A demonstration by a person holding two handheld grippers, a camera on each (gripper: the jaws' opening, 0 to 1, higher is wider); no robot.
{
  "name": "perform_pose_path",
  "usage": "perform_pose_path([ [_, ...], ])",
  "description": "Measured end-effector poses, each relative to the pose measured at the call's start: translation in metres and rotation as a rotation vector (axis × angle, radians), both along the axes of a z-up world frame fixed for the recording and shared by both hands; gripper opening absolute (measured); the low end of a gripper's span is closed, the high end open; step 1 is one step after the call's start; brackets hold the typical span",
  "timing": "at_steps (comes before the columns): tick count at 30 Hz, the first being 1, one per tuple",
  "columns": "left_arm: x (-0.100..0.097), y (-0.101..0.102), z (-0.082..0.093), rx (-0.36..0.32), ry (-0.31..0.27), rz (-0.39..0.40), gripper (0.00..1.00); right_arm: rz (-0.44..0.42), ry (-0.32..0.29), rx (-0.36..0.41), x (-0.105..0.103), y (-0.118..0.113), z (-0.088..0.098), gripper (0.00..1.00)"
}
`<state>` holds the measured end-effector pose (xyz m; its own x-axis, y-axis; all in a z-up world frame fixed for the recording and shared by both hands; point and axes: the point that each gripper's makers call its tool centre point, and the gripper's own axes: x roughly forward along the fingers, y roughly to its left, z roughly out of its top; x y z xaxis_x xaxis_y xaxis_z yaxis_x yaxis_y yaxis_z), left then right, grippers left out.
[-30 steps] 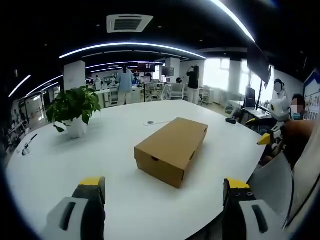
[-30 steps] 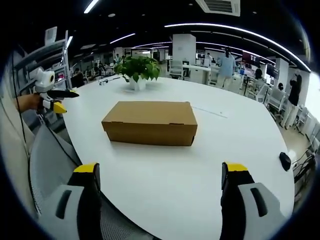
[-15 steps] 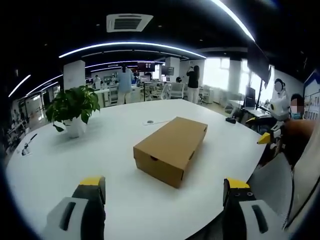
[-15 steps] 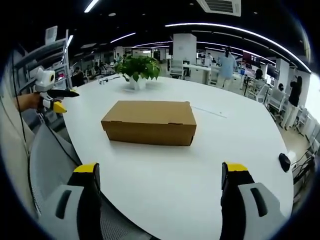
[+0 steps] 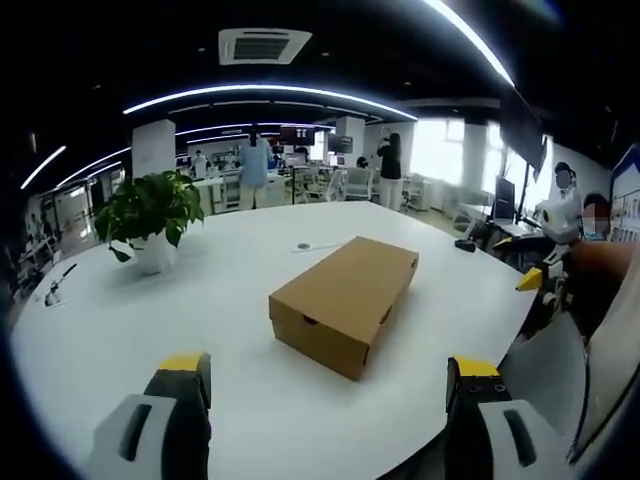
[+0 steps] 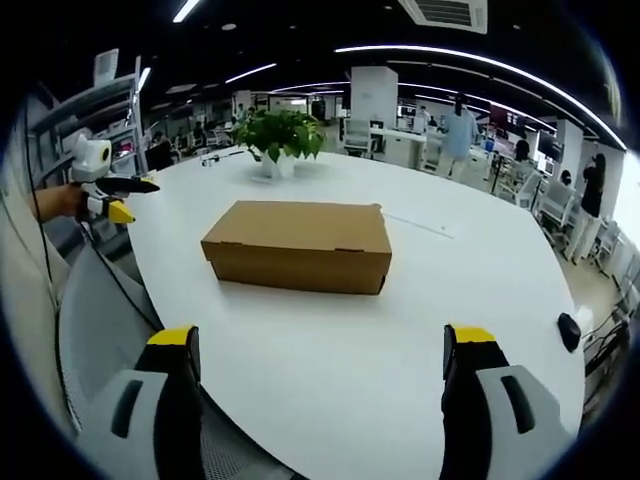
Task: Operate the shoe box by opening the lid, removing the specified soft item, and placing it in the target area until the item is outside and the box remains undamaged.
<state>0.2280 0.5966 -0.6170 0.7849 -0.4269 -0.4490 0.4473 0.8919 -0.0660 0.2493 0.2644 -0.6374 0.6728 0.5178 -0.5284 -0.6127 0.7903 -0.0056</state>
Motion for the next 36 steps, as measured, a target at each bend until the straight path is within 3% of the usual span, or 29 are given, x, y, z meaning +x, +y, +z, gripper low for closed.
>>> perform_pose_path([
  [36, 0.01, -0.026, -0.007, 0.016, 0.018, -0.02, 1.0, 0.12, 0.01, -0.05, 0.047, -0.003, 0.0, 0.96],
])
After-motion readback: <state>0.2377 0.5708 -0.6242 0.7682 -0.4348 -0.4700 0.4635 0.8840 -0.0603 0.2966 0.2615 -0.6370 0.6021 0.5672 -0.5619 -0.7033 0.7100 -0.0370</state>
